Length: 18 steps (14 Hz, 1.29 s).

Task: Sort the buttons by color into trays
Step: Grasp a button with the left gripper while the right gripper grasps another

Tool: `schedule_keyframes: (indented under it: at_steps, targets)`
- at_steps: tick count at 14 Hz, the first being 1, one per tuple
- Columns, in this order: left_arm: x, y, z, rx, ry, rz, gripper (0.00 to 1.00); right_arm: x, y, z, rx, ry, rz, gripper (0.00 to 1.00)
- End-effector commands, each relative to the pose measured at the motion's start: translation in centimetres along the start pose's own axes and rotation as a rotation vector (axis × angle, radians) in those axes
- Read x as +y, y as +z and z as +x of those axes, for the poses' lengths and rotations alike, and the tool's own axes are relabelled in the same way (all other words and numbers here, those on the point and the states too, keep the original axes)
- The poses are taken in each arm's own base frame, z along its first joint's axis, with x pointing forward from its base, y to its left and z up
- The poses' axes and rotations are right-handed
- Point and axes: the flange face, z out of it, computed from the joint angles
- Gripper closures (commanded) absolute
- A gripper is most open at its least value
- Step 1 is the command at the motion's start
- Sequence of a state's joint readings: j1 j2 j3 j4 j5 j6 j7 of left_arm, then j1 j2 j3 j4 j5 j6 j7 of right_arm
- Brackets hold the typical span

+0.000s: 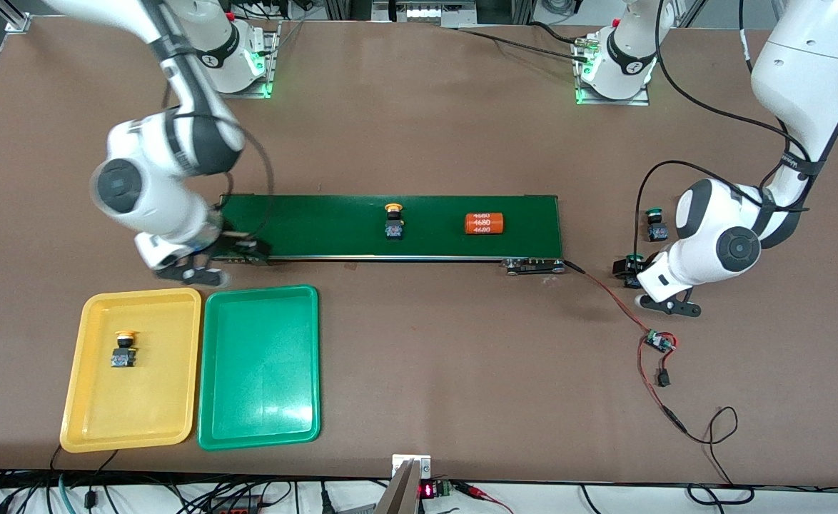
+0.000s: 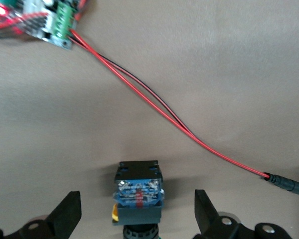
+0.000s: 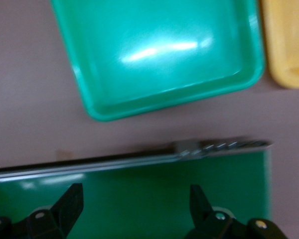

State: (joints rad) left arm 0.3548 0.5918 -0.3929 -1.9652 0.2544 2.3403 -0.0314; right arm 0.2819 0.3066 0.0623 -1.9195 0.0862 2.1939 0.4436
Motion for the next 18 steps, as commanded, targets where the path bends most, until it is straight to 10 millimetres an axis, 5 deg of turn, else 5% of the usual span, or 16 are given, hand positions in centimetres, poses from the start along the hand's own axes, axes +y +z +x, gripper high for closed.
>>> schedule_keyframes:
  at_steps: [1,4,6,9,12,16,18]
  targets:
    - [0.2,0.7,-0.1,-0.011,-0.003,-0.006,0.03,-4.6,0.7,-3.1,0.031,0.012,-0.016,0.00]
    - [0.1,0.9,-0.2,-0.017,0.008,-0.007,0.34,-9.9,2.9,-6.7,0.055,0.047,-0.052,0.00]
    - [0.1,0.6,-0.1,-0.012,0.016,-0.001,0.64,-11.8,4.3,-8.4,0.062,0.051,-0.088,0.00]
    - [0.1,-0.8,0.2,0.011,0.149,0.010,0.89,-14.2,5.4,-10.1,0.077,0.048,-0.074,0.00]
    - [1.3,-3.8,0.2,0.043,0.169,0.039,0.94,-16.1,6.5,-11.4,0.094,0.038,-0.051,0.00]
    - [8.2,-7.8,-0.1,0.049,0.206,0.072,0.95,-17.1,9.5,-11.9,0.115,-0.017,-0.061,0.00]
    - [11.6,-8.5,-0.6,0.042,0.152,0.039,0.96,-17.0,10.7,-11.9,0.117,-0.040,-0.079,0.16]
